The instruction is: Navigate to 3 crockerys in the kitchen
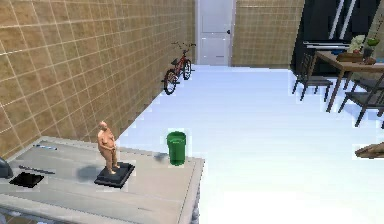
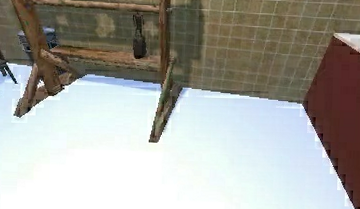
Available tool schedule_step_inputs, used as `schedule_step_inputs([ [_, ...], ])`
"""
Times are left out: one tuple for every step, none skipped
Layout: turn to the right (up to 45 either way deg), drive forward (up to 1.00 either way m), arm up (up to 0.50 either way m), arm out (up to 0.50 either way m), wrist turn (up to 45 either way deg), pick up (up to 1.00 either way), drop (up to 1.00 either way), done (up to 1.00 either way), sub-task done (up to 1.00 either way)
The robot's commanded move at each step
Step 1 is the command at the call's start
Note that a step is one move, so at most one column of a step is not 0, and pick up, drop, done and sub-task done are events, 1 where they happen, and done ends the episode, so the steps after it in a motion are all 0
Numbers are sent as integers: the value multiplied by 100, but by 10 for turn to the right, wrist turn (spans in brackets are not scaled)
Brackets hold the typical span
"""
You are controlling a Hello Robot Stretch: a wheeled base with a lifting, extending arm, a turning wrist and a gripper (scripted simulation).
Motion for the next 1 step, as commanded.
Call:
schedule_step_inputs([
  [-450,0,0,0,0,0,0,0,0],
])
